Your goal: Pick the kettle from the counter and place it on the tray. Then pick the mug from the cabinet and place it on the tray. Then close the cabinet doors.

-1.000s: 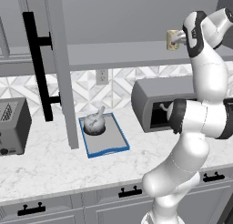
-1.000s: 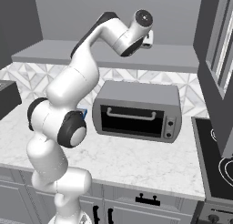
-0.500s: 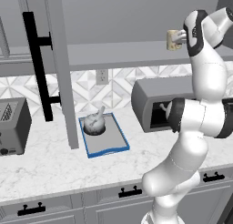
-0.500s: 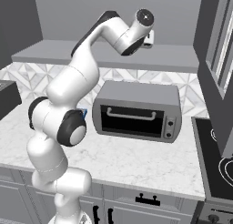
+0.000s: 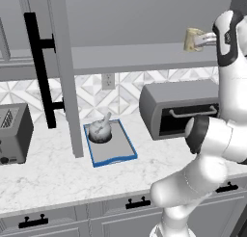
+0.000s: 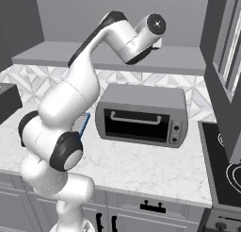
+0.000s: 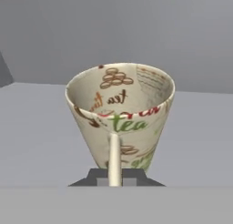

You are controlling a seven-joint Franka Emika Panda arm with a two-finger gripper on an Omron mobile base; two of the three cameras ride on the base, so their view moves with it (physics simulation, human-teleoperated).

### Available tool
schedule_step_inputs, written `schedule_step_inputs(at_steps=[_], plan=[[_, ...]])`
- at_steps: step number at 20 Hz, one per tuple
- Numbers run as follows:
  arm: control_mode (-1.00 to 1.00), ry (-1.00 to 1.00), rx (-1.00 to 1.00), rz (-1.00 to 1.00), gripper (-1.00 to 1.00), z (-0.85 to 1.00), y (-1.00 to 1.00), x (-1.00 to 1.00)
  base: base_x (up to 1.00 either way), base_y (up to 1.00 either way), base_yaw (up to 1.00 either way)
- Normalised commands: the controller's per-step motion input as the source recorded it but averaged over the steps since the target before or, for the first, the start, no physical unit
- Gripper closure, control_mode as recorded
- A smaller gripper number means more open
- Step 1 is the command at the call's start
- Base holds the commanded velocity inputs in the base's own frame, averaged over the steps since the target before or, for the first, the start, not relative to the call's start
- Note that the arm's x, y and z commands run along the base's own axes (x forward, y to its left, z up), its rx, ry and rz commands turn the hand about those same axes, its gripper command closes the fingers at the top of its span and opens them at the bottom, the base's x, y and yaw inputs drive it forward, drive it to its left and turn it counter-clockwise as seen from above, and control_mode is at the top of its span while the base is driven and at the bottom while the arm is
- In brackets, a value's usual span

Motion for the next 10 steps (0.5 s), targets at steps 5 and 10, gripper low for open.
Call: schedule_step_inputs(at_steps=[5,10], plan=[[-1.0,-0.08,-0.1,0.21,1.0,-0.06,0.48,-1.0,0.0,0.0,0.0],[-1.0,-0.01,-0.14,0.43,1.0,-0.19,0.82,-1.0,0.0,0.0,0.0]])
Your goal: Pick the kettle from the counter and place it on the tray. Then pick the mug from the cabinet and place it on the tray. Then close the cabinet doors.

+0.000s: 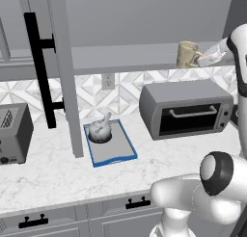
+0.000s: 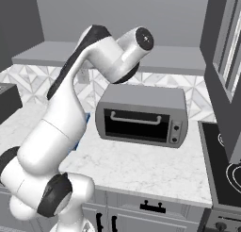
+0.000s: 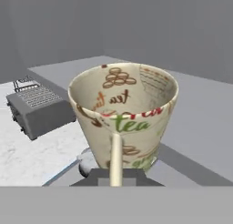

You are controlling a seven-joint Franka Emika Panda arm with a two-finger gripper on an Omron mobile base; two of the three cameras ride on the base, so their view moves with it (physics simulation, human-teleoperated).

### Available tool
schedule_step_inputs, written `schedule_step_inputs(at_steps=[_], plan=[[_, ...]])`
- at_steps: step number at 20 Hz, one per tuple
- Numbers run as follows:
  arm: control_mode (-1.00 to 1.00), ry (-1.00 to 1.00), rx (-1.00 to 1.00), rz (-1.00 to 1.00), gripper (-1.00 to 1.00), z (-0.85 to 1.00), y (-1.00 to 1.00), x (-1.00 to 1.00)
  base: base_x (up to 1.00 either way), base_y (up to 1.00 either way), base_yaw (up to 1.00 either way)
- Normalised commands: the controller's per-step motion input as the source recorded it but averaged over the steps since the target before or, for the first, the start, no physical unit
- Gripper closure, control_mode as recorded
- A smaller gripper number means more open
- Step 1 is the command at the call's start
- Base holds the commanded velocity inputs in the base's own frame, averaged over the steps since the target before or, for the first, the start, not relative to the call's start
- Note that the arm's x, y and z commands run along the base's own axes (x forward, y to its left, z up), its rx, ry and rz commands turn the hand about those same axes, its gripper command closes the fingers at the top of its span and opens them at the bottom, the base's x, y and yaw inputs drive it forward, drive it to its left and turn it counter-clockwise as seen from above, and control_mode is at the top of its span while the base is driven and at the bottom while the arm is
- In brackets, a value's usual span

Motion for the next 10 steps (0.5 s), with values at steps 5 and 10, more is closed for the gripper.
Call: schedule_step_inputs(at_steps=[5,10], plan=[[-1.0,-0.09,-0.12,0.49,1.0,-0.75,1.0,-1.0,0.0,0.0,0.0],[-1.0,-0.09,-0.08,0.42,1.0,-1.0,1.0,-0.98,0.0,0.0,0.0]])
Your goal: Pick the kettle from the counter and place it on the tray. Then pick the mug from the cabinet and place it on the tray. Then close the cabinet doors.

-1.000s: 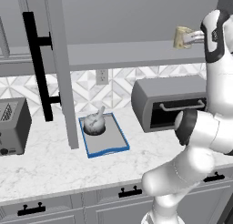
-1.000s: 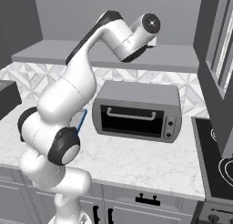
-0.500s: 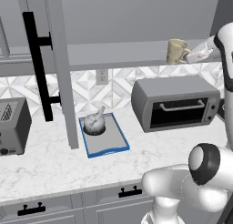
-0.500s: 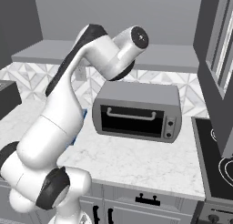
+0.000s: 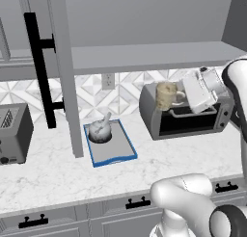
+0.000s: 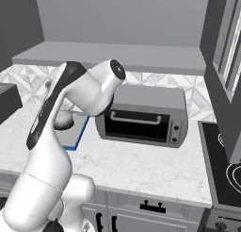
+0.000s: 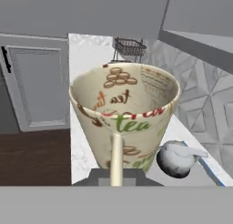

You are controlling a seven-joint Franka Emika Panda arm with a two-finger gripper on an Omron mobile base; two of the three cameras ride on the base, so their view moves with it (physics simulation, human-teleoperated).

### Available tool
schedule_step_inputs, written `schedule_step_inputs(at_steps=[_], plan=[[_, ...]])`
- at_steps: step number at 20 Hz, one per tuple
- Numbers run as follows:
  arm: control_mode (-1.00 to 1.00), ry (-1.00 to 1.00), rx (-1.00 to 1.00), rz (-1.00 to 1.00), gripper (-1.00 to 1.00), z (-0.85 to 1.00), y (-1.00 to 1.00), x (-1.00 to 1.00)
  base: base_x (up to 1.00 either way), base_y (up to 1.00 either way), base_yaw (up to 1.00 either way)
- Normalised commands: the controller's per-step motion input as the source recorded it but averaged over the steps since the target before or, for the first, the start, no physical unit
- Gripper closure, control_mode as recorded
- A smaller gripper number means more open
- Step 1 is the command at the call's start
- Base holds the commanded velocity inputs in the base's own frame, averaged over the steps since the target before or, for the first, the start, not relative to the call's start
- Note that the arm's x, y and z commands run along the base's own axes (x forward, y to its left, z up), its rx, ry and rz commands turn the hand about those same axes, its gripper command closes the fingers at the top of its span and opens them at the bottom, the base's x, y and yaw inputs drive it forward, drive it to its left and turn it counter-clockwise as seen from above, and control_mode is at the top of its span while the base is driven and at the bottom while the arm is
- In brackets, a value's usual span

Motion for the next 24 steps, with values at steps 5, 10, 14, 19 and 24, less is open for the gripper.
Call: schedule_step_inputs(at_steps=[5,10,14,19,24], plan=[[-1.0,-0.02,-0.01,0.32,1.0,-1.0,1.0,-0.4,0.0,0.0,0.0],[-1.0,0.09,0.0,0.2,1.0,-1.0,0.96,0.38,0.0,0.0,0.0],[-1.0,0.15,0.0,0.15,1.0,-0.95,0.48,0.9,0.0,0.0,0.0],[-1.0,0.11,0.01,0.05,1.0,-0.52,0.04,0.78,0.0,0.0,0.0],[-1.0,0.05,0.0,0.0,1.0,-0.07,0.0,0.57,0.0,0.0,0.0]])
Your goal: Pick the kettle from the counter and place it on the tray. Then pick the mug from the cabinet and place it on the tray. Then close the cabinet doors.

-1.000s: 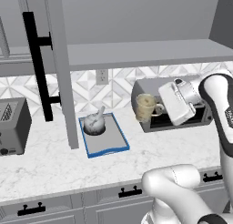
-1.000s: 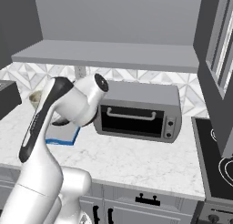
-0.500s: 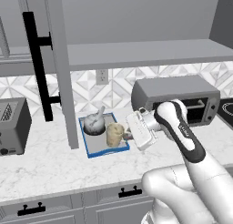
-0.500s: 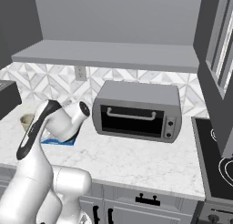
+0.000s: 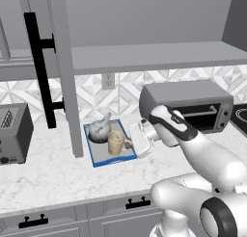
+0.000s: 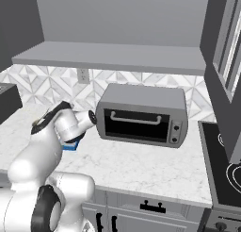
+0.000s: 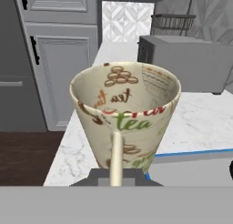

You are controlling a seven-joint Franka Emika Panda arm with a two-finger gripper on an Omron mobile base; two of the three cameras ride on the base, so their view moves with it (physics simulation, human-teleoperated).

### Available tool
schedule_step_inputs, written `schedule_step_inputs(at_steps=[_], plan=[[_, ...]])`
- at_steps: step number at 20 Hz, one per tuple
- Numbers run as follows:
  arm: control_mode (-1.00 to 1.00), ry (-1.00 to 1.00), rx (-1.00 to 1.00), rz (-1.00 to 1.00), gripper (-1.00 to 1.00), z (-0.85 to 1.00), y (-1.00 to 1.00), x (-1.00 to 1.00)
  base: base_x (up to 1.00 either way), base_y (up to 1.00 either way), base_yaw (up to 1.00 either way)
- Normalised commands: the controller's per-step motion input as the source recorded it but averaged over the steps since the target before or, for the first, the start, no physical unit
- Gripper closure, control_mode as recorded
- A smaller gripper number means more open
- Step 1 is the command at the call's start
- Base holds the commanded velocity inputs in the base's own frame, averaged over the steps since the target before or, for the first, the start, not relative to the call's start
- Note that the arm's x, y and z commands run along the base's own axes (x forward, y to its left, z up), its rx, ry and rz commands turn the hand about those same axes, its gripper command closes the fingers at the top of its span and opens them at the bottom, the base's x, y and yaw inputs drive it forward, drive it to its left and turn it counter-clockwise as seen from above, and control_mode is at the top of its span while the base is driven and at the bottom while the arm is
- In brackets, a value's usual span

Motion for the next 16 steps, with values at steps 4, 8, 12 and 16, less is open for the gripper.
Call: schedule_step_inputs(at_steps=[4,8,12,16], plan=[[-1.0,0.01,0.0,0.0,1.0,-0.18,0.14,0.42,0.0,0.0,0.0],[-1.0,-0.04,0.0,0.0,1.0,-0.41,0.1,0.2,0.0,0.0,0.0],[-1.0,-0.13,0.0,0.0,1.0,-0.46,0.0,0.16,0.0,0.0,0.0],[-1.0,-0.13,0.0,0.0,1.0,-0.39,0.1,0.13,0.0,0.0,0.0]])
